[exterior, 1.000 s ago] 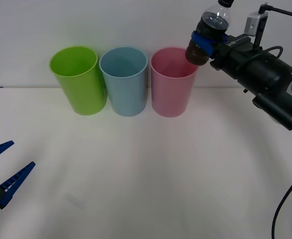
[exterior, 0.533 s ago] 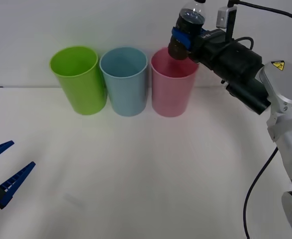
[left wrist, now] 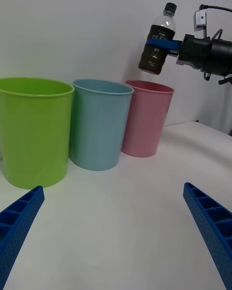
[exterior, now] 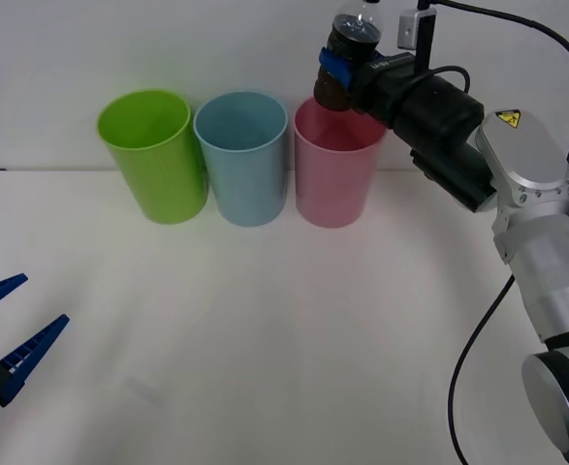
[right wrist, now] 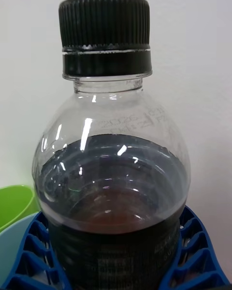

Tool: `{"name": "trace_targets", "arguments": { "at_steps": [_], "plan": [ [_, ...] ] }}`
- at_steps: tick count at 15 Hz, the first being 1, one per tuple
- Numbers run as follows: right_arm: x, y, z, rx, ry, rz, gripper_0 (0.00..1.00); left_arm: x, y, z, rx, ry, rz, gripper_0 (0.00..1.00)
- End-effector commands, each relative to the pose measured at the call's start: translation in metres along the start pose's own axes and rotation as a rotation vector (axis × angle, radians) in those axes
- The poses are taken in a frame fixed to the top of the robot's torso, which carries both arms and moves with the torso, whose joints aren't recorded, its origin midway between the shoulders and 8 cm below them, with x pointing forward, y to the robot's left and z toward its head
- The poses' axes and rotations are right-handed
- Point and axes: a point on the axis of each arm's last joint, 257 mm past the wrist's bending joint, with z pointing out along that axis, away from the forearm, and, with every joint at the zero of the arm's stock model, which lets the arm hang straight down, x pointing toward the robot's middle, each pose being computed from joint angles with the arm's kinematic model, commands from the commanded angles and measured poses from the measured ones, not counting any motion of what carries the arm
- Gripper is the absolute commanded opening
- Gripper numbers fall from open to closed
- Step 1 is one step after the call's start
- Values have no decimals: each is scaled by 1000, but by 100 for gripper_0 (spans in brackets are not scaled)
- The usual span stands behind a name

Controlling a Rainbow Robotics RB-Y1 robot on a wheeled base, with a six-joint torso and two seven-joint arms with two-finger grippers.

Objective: Grasp the object on the table and drop it into the matching bin: aluminum can to the light blue bin, PET bottle to the pink bin.

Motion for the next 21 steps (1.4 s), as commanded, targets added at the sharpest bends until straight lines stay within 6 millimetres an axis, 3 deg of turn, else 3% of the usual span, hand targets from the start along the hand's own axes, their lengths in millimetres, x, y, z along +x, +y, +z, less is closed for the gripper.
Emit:
{"name": "trace_targets", "arguments": {
  "at_steps": [1,2,3,4,5,10,16,21],
  "plan": [
    [0,-1,0,0,1,-2,0,0,0,0,0,0,0,100],
    [0,-1,-1,-1,3,-7,11,0,0,0,0,0,0,100],
    [0,-1,-1,-3,5,-12,53,0,0,0,0,0,0,100],
    [0,-3,-3,-4,7,-17,82,0,0,0,0,0,0,100],
    [1,-3,-4,-8,10,-20,100,0,0,0,0,0,0,100],
    [7,-5,-16,-32,26,-16,100,0,0,0,0,0,0,100],
    [6,-12,-73,-42,16,-49,100,0,0,0,0,0,0,100],
    [13,-19,-134,-31,26,-48,100,0,0,0,0,0,0,100]
  ]
}}
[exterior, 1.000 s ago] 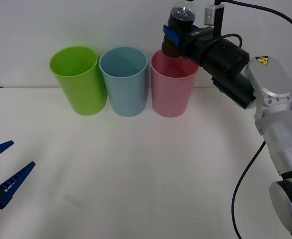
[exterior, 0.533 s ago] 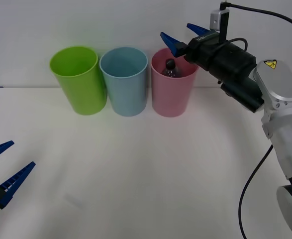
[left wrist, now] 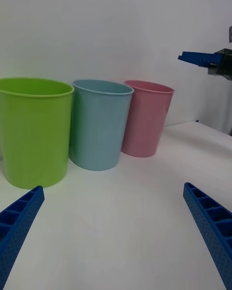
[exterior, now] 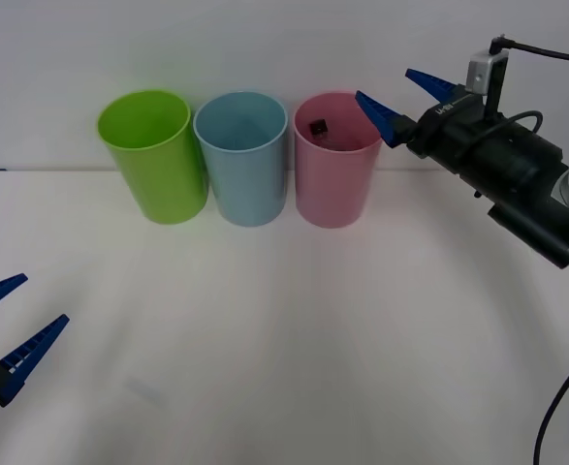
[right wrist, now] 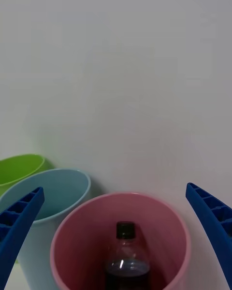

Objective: Grasp the object on the table and drop it into the matching bin: aluminum can to the light blue bin, PET bottle to the pink bin.

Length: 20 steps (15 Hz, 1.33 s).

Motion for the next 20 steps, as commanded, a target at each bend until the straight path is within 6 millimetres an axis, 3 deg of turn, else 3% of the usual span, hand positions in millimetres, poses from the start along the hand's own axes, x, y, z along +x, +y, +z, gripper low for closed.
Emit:
{"name": "trace_targets", "arguments": {
  "at_steps": [1,4,14,20],
  "plan": [
    [5,-2,-33,9,7,0,100,0,0,0,0,0,0,100],
    [14,-6,-74,16,29,-13,100,0,0,0,0,0,0,100],
    [70,0,-220,10,148,-145,100,0,0,0,0,0,0,100],
    [101,3,-291,68,218,-206,100,0,0,0,0,0,0,100]
  ]
}}
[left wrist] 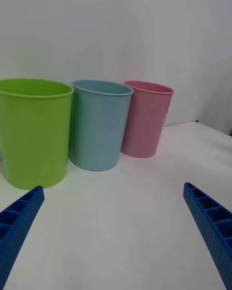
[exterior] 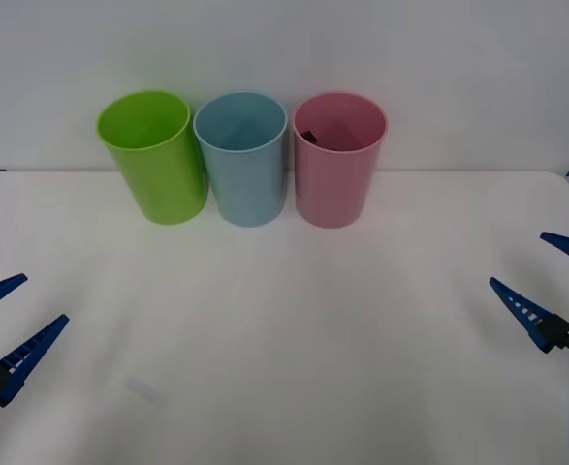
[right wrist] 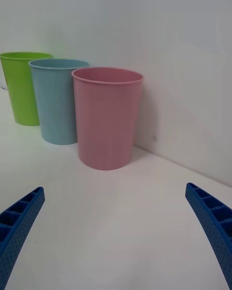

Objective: Grasp the object on the table and drop it into the matching bin: aluminum can to the light blue bin, PET bottle to the pink bin.

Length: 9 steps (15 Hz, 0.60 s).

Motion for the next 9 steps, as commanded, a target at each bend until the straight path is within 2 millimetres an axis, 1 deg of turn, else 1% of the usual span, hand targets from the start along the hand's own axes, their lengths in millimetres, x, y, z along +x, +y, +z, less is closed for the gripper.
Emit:
{"name": "trace_targets", "arguments": {
  "at_steps": [1,2,4,7,9],
  "plan": [
    [16,4,-27,21,32,-24,100,0,0,0,0,0,0,100],
    [24,8,-38,26,48,-33,100,0,0,0,0,0,0,100],
    [32,13,-55,33,66,-51,100,0,0,0,0,0,0,100],
    [39,24,-71,19,82,-56,100,0,0,0,0,0,0,100],
    [42,35,-82,-28,74,-37,100,0,0,0,0,0,0,100]
  ]
}}
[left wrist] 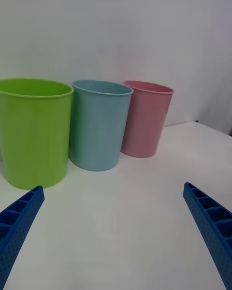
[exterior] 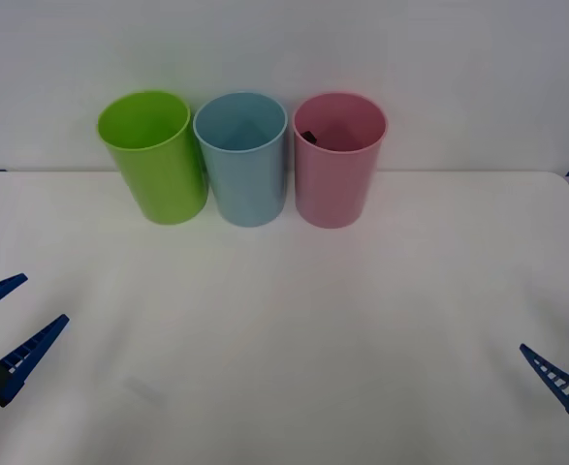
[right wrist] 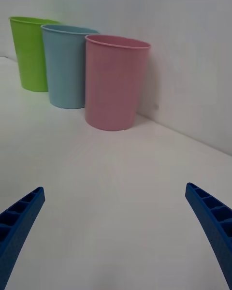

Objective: Grasp the object on the table and drop it into the matching bin: aluminum can to the light blue bin, PET bottle to the pink bin.

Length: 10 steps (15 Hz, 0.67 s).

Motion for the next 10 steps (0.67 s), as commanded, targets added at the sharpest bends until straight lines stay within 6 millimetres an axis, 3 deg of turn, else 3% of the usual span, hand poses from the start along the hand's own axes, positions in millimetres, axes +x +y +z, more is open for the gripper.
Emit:
{"name": "trace_targets", "arguments": {
  "at_steps": [1,10],
  "plan": [
    [8,13,-17,-69,-12,32,100,0,0,0,0,0,0,100],
    [37,32,-40,-140,-12,118,100,0,0,0,0,0,0,100]
  ]
}}
